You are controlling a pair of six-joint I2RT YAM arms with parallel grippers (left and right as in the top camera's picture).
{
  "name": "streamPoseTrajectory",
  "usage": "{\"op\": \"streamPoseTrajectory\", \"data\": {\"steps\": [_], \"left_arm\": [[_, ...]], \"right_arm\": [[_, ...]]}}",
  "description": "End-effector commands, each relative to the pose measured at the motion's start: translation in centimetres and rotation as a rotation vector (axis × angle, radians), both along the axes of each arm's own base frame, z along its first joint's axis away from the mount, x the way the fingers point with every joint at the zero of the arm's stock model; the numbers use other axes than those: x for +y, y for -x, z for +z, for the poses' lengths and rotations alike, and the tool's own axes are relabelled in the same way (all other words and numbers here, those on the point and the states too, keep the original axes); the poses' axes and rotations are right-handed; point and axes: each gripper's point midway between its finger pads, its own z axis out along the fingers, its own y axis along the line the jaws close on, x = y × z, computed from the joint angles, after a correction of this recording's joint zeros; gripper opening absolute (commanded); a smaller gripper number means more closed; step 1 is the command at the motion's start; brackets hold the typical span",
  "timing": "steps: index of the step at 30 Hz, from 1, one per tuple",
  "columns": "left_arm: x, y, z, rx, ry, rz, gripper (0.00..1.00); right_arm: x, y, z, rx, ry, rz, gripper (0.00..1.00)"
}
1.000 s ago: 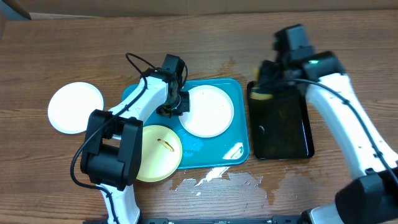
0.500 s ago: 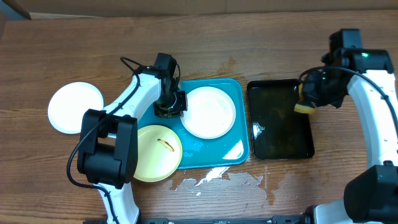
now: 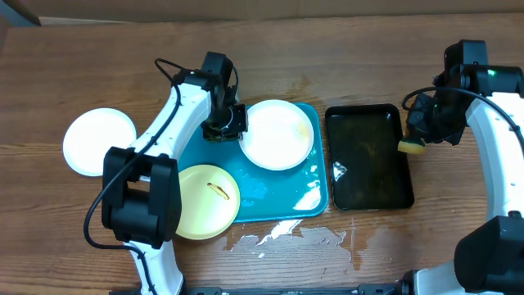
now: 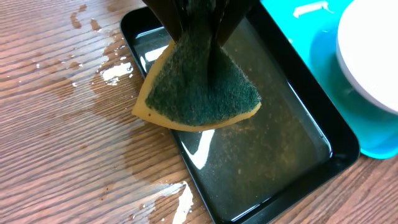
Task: Clean dirty plates on tray and stack at the side
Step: 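Lift the white plate with left gripper and tip it over black tray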
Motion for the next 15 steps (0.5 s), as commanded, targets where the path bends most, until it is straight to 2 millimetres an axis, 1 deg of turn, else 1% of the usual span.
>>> {"op": "streamPoseTrajectory", "data": {"steps": [1,5,8,12,15], "left_arm": [[-0.5,-1.0,1.3,-0.018,0.028,0.000,0.04],[-1.0,-1.5,2.4,-0.039,0.034,-0.002,0.04],[-1.8,-2.1,3.6,-0.063,0.042,-0.006,0.04],[-3.5,-2.8,5.0,-0.112,0.042,-0.024,0.04],[-5.0,-3.0,5.6,-0.145,0.040,-0.040,0.04]], "right_arm": [[-0.5,-0.1,0.3,-0.010,0.029,-0.002,0.15],[-0.6,0.1,0.2,0.001,0.035,-0.003,0.16],[-0.6,0.9,-0.3,0.034,0.032,-0.003,0.16],[-0.6,2.0,-1.5,0.085,0.037,-0.003,0.16],[-0.7,2.5,-2.1,0.108,0.039,-0.003,0.16]]}}
